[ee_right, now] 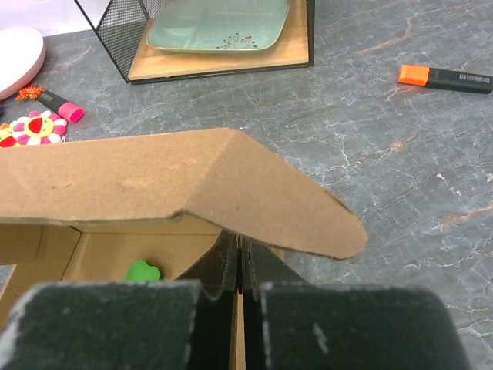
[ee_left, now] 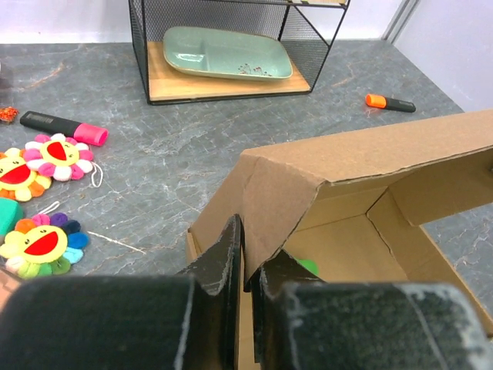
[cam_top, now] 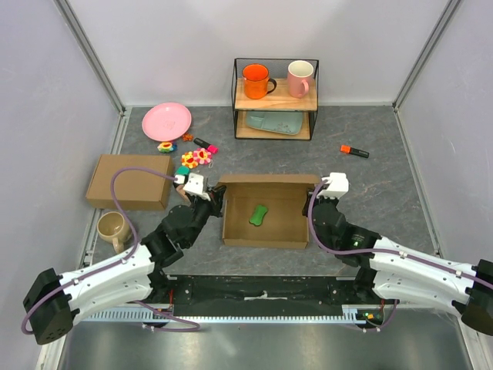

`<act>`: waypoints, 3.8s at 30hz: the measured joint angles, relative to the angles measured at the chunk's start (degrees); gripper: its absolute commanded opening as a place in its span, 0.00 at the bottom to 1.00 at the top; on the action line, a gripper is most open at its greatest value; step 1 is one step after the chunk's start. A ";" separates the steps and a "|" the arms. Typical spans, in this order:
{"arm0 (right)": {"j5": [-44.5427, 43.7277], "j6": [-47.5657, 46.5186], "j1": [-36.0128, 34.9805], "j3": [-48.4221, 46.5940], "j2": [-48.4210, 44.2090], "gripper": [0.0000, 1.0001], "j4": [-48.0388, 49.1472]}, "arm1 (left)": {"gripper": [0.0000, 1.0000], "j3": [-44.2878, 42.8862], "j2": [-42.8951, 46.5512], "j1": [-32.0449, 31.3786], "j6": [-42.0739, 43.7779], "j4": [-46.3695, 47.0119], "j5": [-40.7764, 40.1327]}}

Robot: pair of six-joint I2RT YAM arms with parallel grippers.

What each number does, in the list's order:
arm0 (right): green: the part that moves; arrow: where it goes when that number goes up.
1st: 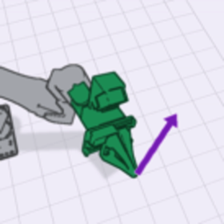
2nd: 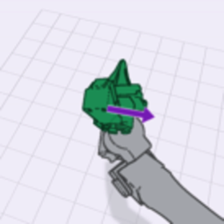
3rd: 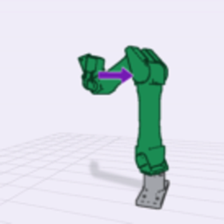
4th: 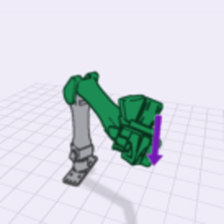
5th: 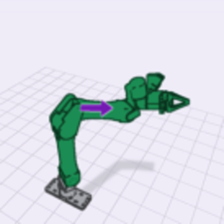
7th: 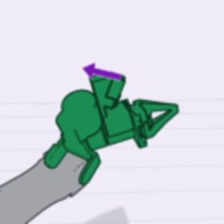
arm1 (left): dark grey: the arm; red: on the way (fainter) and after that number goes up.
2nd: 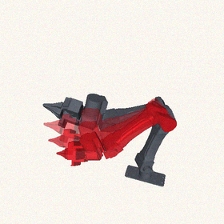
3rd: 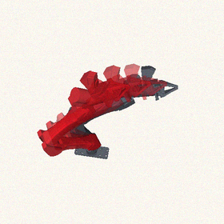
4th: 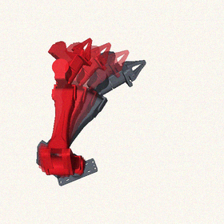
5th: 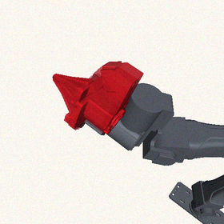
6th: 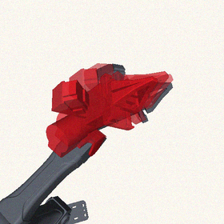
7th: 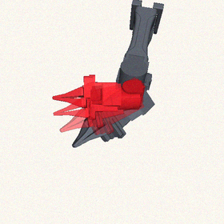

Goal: Fold the paper box

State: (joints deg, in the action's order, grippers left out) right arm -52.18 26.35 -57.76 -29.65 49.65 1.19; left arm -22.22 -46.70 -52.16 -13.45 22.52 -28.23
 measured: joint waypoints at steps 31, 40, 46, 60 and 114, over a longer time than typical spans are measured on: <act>-9.44 21.18 -19.50 10.49 0.92 0.26 -9.01 | 0.14 14.71 12.09 -5.31 -12.50 -8.79 0.42; -13.18 25.66 -24.30 6.03 -7.80 0.49 -23.17 | 0.17 14.69 21.33 -5.75 -13.27 -16.41 0.07; -16.96 28.87 -25.68 -0.59 -12.66 0.51 -32.96 | 0.17 14.69 22.12 -5.88 -13.33 -18.25 -0.17; -22.77 23.21 -26.14 -13.03 -15.87 0.58 -37.42 | 0.24 13.99 18.01 -6.75 -13.53 -20.79 -0.07; -2.67 13.27 -8.52 -13.49 -1.01 0.73 -23.08 | 0.58 -10.60 -8.13 5.77 -21.33 -30.32 2.56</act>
State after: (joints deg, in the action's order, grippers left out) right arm -54.85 39.62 -66.28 -43.13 48.64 -21.89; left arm -32.82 -54.83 -46.39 -34.79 -7.79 -25.67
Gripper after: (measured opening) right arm 0.725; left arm 0.600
